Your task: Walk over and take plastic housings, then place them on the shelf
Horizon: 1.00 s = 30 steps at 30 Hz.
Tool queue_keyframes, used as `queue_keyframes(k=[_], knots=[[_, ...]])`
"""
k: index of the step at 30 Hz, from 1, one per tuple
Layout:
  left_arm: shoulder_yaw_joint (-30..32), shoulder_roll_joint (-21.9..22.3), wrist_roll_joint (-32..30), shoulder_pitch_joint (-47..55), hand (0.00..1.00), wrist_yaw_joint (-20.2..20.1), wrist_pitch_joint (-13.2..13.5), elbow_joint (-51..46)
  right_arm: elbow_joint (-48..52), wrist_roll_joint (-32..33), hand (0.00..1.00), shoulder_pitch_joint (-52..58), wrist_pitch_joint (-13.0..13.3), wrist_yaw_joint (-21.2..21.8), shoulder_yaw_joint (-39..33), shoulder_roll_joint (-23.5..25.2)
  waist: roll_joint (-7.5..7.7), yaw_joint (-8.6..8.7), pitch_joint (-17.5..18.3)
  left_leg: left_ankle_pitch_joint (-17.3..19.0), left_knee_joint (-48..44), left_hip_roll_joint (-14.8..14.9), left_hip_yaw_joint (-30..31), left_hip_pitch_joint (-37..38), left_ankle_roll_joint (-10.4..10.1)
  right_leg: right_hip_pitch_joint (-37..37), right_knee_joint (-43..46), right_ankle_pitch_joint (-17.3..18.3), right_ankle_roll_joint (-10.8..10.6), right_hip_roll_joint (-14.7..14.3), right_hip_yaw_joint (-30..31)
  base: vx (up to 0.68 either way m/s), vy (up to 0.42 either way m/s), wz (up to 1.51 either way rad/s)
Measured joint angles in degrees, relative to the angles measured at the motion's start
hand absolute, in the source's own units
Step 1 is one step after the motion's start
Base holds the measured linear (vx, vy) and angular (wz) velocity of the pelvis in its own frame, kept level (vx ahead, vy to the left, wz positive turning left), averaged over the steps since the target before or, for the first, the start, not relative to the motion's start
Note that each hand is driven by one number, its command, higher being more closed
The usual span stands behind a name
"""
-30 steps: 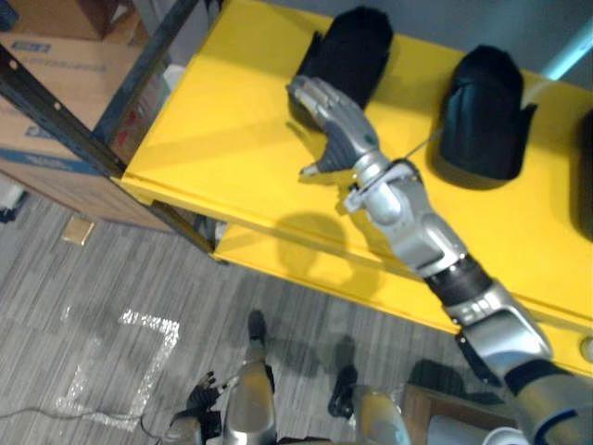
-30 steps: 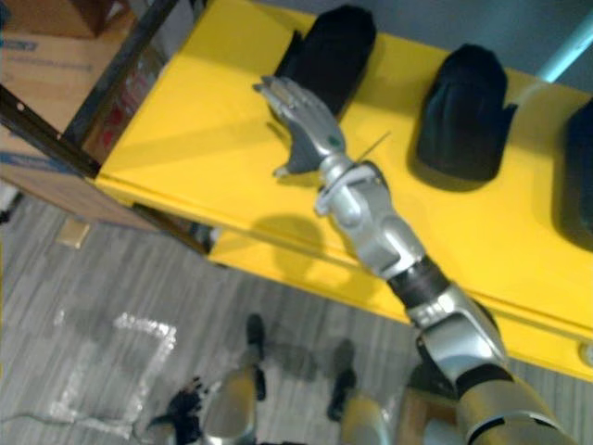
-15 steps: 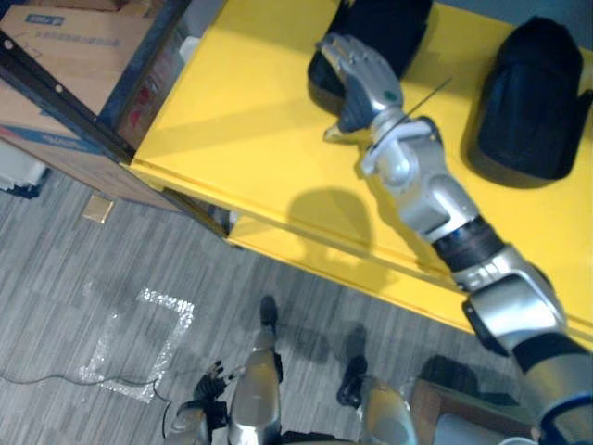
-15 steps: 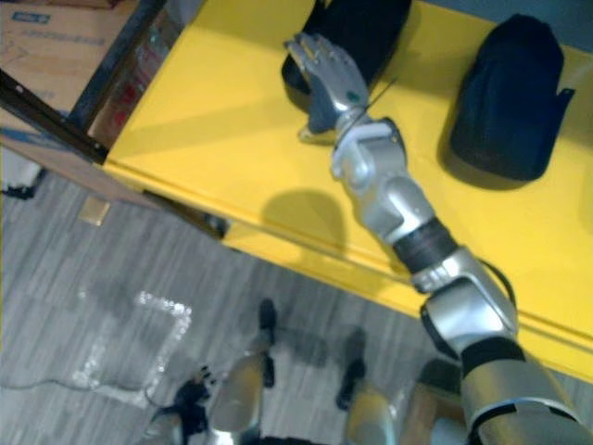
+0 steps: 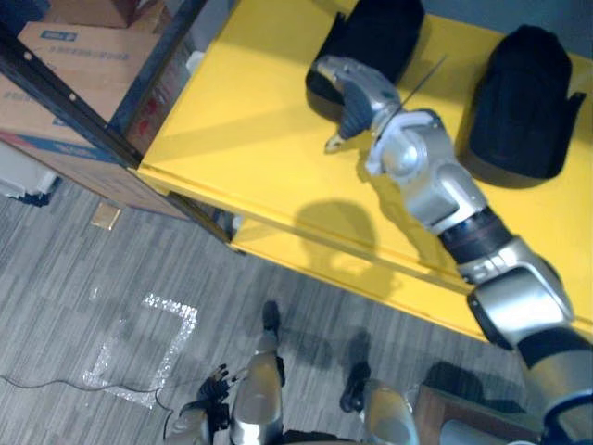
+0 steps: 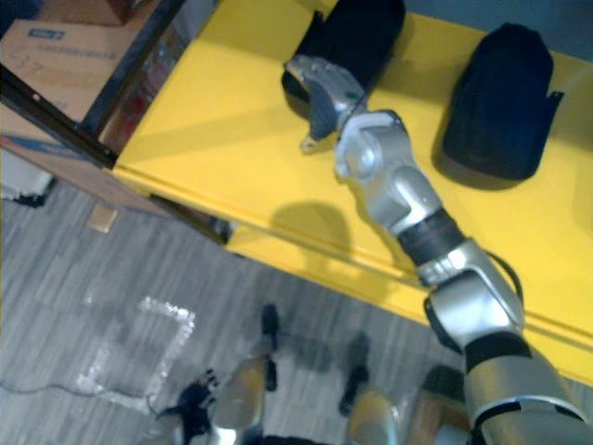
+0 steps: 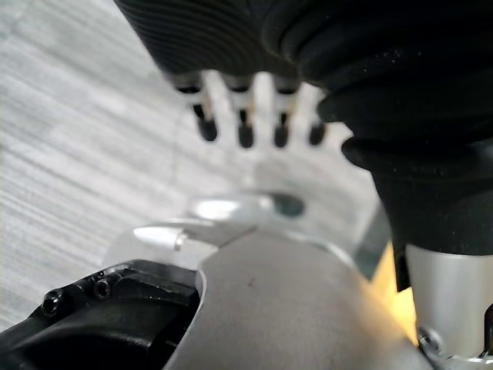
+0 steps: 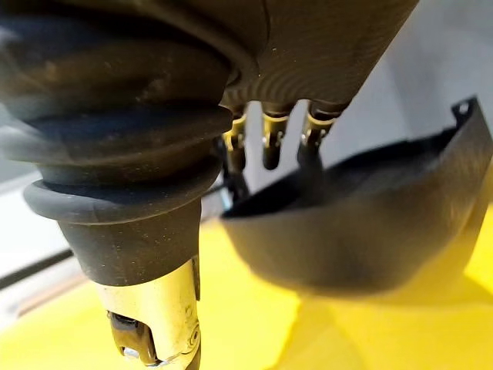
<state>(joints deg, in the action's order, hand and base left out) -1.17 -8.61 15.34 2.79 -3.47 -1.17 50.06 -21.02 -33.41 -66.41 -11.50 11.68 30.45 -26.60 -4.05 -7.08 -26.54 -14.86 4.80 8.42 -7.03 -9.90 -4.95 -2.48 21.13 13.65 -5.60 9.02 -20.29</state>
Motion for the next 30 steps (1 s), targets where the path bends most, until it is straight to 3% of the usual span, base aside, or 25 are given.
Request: queue_keyframes(k=[8,16,30], knots=[[-0.1,-0.17,-0.13,0.0,0.0,-0.18,-0.27,0.16,-0.11,-0.77,0.0,1.09,-0.47,4.88,0.17,1.63,0.23,0.08,0.12,-0.07,0.01,0.15,-0.22,-0.03,-0.08,-0.2,0.04,-0.08,-0.09,0.15,0.22,0.0,0.0,0.0],[-0.19,-0.69,-0.04,-0.02,0.0,-0.17,-0.35,0.63,-4.23,-1.72,0.0,1.37,-2.53,3.1,0.17,2.98,1.21,0.07,0.77,-0.06,0.01,0.11,-0.45,-0.19,-0.09,-0.36,-0.13,-0.15,-0.19,0.22,0.34,0.0,-0.002,0.0],[-0.28,-1.25,0.14,-0.03,0.0,-0.35,-0.75,0.64,-4.94,-0.31,0.0,1.68,-1.38,3.02,0.06,2.65,2.19,0.15,1.39,-0.06,0.01,-0.04,-0.78,-0.2,-0.06,-0.35,-0.45,-0.36,-0.5,0.39,0.52,0.0,0.0,0.0]])
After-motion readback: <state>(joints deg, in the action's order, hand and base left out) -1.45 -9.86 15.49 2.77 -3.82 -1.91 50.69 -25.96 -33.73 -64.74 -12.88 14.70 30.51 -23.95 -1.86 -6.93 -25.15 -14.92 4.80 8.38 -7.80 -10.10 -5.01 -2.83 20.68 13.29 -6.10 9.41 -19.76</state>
